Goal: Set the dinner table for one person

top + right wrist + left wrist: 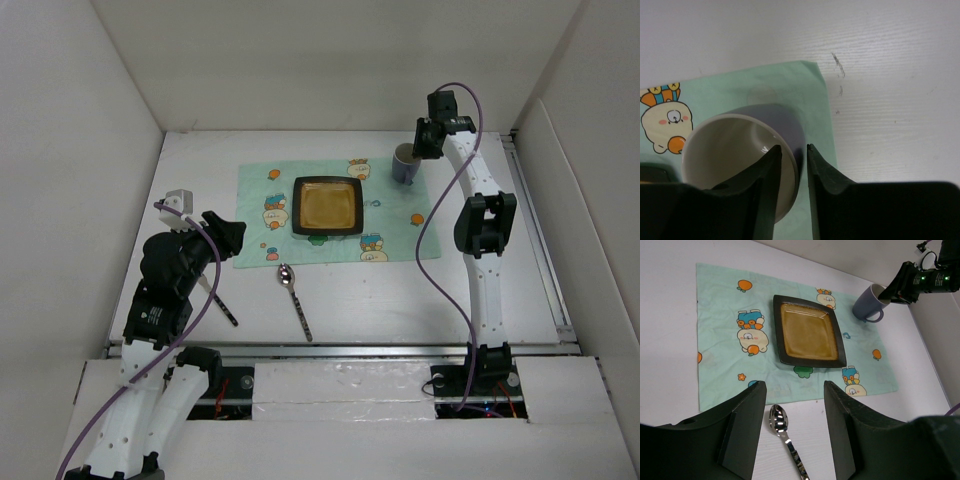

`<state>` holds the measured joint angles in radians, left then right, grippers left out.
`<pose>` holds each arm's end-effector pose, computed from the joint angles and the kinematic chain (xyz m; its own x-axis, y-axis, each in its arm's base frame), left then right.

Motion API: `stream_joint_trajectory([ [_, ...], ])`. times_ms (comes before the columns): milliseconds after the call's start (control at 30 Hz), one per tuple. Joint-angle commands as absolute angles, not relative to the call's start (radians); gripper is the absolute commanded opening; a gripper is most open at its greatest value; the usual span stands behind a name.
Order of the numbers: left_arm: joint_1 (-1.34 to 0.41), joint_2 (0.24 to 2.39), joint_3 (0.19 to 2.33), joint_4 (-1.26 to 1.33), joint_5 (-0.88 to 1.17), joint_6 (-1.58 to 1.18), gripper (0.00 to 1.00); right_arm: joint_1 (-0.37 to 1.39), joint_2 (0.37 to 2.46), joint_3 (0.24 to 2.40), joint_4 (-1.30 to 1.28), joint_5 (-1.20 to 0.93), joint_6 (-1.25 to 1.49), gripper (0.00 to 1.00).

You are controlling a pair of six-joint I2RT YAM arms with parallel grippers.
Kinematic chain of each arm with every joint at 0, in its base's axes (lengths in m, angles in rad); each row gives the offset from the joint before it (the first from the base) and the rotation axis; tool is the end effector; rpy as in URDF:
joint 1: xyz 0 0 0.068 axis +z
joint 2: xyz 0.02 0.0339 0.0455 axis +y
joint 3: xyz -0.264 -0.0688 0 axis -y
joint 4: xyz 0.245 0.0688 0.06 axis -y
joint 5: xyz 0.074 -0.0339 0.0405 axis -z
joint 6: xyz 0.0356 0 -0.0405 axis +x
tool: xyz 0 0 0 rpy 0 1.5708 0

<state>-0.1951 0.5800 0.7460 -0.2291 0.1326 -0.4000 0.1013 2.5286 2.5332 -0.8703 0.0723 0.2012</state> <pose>0.1364 -0.0318 0.3509 -0.1822 -0.3575 -0.9160 0.2721 0.8769 -0.3963 0.5491 0.0532 0.2431 -0.7532 0.1238 -0.6460 0.0982 0.9923 0.0756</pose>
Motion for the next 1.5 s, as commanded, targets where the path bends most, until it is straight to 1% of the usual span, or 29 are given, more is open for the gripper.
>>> stream_joint_trajectory([
  [0, -0.199, 0.577, 0.759, -0.196, 0.127, -0.387, 0.47, 0.087, 2.456, 2.534, -0.773, 0.046, 0.216, 0.37],
  [33, -0.199, 0.577, 0.758, -0.195, 0.132, -0.385, 0.47, 0.087, 2.439, 2.528, -0.770, 0.041, 0.219, 0.40],
  [67, -0.199, 0.575, 0.758, -0.196, 0.133, -0.385, 0.47, 0.087, 2.428, 2.520, -0.764, 0.035, 0.219, 0.46],
  [167, -0.199, 0.575, 0.759, -0.192, 0.130, -0.385, 0.47, 0.078, 2.373, 2.490, -0.749, 0.026, 0.225, 0.50],
  [267, -0.199, 0.572, 0.755, -0.193, 0.135, -0.385, 0.47, 0.078, 2.269, 2.459, -0.712, 0.012, 0.241, 0.52],
  [333, -0.199, 0.566, 0.758, -0.190, 0.129, -0.385, 0.47, 0.078, 2.185, 2.364, -0.663, 0.015, 0.244, 0.52],
  [400, -0.199, 0.565, 0.758, -0.190, 0.127, -0.385, 0.46, 0.089, 2.035, 2.234, -0.571, 0.032, 0.245, 0.52],
  [433, -0.199, 0.563, 0.755, -0.190, 0.138, -0.385, 0.42, 0.112, 1.984, 2.189, -0.546, 0.037, 0.252, 0.51],
  [467, -0.199, 0.558, 0.753, -0.187, 0.141, -0.385, 0.37, 0.126, 1.927, 2.131, -0.491, 0.040, 0.256, 0.39],
  [500, -0.199, 0.551, 0.756, -0.189, 0.140, -0.385, 0.17, 0.170, 1.741, 1.900, -0.426, 0.052, 0.259, 0.14],
  [533, -0.199, 0.551, 0.756, -0.189, 0.140, -0.385, 0.17, 0.170, 1.740, 1.898, -0.425, 0.052, 0.265, 0.13],
  [567, -0.199, 0.549, 0.758, -0.192, 0.134, -0.385, 0.11, 0.245, 1.674, 1.808, -0.347, 0.061, 0.271, 0.00],
  [600, -0.199, 0.548, 0.759, -0.195, 0.127, -0.385, 0.01, 0.293, 1.548, 1.707, -0.304, 0.081, 0.276, 0.00],
  [633, -0.199, 0.545, 0.761, -0.195, 0.123, -0.385, 0.00, 0.345, 1.492, 1.517, -0.264, 0.086, 0.294, 0.00],
  [667, -0.199, 0.540, 0.761, -0.199, 0.118, -0.385, 0.00, 0.407, 1.436, 1.424, -0.188, 0.106, 0.310, 0.00],
  [700, -0.199, 0.537, 0.762, -0.196, 0.117, -0.387, 0.00, 0.543, 1.390, 1.332, -0.148, 0.133, 0.324, 0.00],
  [767, -0.199, 0.540, 0.764, -0.202, 0.106, -0.387, 0.00, 0.696, 1.284, 1.120, -0.079, 0.184, 0.373, 0.00],
  [800, -0.199, 0.543, 0.764, -0.201, 0.104, -0.387, 0.00, 0.844, 1.269, 1.073, -0.077, 0.239, 0.392, 0.00],
  [833, -0.199, 0.540, 0.761, -0.198, 0.116, -0.387, 0.00, 0.918, 1.258, 1.037, -0.093, 0.270, 0.434, 0.04],
  [867, -0.199, 0.537, 0.758, -0.195, 0.123, -0.388, 0.00, 0.986, 1.264, 0.990, -0.098, 0.299, 0.454, 0.23],
  [900, -0.199, 0.535, 0.758, -0.193, 0.126, -0.388, 0.03, 1.111, 1.275, 0.974, -0.107, 0.337, 0.474, 0.31],
  [967, -0.199, 0.538, 0.762, -0.189, 0.121, -0.388, 0.06, 1.225, 1.337, 0.969, -0.161, 0.397, 0.546, 0.43],
  [1000, -0.199, 0.543, 0.762, -0.189, 0.120, -0.390, 0.08, 1.271, 1.366, 0.979, -0.169, 0.450, 0.563, 0.46],
  [1033, -0.199, 0.542, 0.762, -0.190, 0.123, -0.391, 0.08, 1.342, 1.402, 0.988, -0.185, 0.481, 0.583, 0.47],
  [1133, -0.199, 0.532, 0.755, -0.192, 0.121, -0.391, 0.12, 1.388, 1.543, 1.067, -0.227, 0.561, 0.601, 0.49],
  [1167, -0.199, 0.535, 0.758, -0.192, 0.120, -0.393, 0.12, 1.388, 1.577, 1.090, -0.230, 0.575, 0.601, 0.51],
  [1233, -0.199, 0.546, 0.758, -0.193, 0.126, -0.388, 0.15, 1.388, 1.663, 1.147, -0.244, 0.606, 0.598, 0.51],
  [1333, -0.199, 0.535, 0.755, -0.193, 0.133, -0.387, 0.25, 1.373, 1.762, 1.201, -0.256, 0.637, 0.581, 0.52],
  [1467, -0.199, 0.535, 0.761, -0.196, 0.130, -0.385, 0.27, 1.326, 1.828, 1.210, -0.220, 0.592, 0.569, 0.52],
])
